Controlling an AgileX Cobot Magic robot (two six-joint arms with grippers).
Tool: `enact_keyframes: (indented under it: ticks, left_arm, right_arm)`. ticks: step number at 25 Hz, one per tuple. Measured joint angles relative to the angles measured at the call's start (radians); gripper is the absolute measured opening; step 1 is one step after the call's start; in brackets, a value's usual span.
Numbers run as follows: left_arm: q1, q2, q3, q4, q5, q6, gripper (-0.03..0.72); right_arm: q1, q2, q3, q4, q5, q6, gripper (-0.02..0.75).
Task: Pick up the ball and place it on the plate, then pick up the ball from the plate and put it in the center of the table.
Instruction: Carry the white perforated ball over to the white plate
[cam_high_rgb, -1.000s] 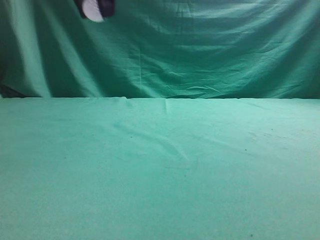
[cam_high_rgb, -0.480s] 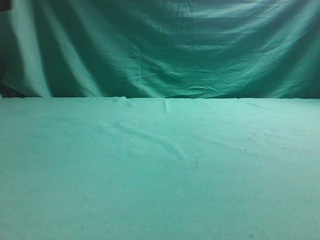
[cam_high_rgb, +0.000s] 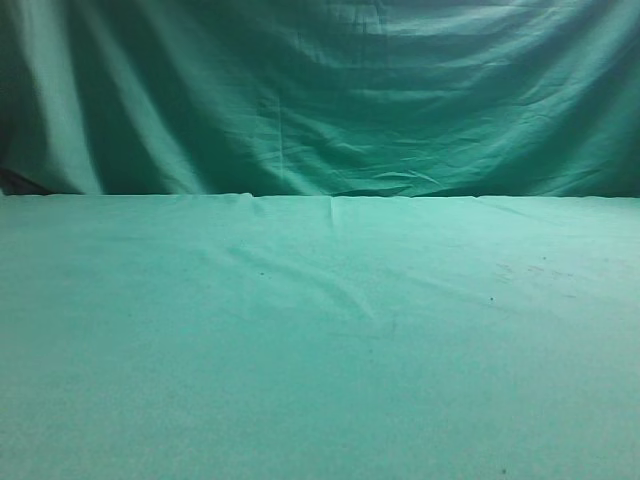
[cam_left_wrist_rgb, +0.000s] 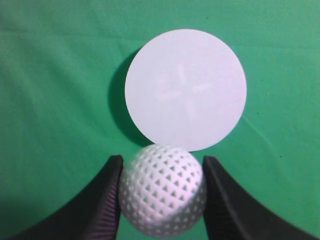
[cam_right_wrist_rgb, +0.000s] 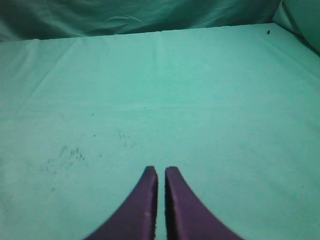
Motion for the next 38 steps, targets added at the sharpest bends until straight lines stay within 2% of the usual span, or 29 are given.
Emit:
enact_keyframes:
  ticks: [4,18,19,21,25,27,29,33,38]
  left_arm:
    - [0.039,0.012,0.022,-0.047,-0.071,0.049,0.323]
    - [0.039,0.192,0.022,-0.063,-0.21,0.076,0.323]
    - [0.039,0.195,0.022,-0.063,-0.222,0.076,0.323]
    - [0.039,0.198,0.022,-0.063,-0.236,0.078,0.323]
    - [0.039,0.198,0.022,-0.036,-0.238,0.078,0.323]
    - [0.039,0.198,0.022,-0.031,-0.238,0.078,0.323]
    - [0.039,0.198,0.022,-0.025,-0.236,0.08,0.323]
    - [0.039,0.198,0.022,-0.023,-0.232,0.081,0.323]
    - [0.039,0.198,0.022,-0.018,-0.232,0.081,0.323]
  right_arm:
    - [0.0,0.0,0.0,0.0,0.0,0.0,0.0]
    - [0.0,0.0,0.0,0.0,0.0,0.0,0.0]
    - [0.0,0.0,0.0,0.0,0.0,0.0,0.049]
    - [0.0,0.0,0.0,0.006,-0.011,0.002,0.049]
    - [0.0,0.0,0.002,0.126,-0.195,0.054,0.049]
    - [0.0,0.0,0.002,0.147,-0.308,0.056,0.049]
    - [0.0,0.0,0.0,0.154,-0.346,0.056,0.049]
    - [0.0,0.059,-0.117,0.158,-0.214,0.016,0.049]
    - [0.0,0.296,-0.336,0.154,0.017,-0.03,0.049]
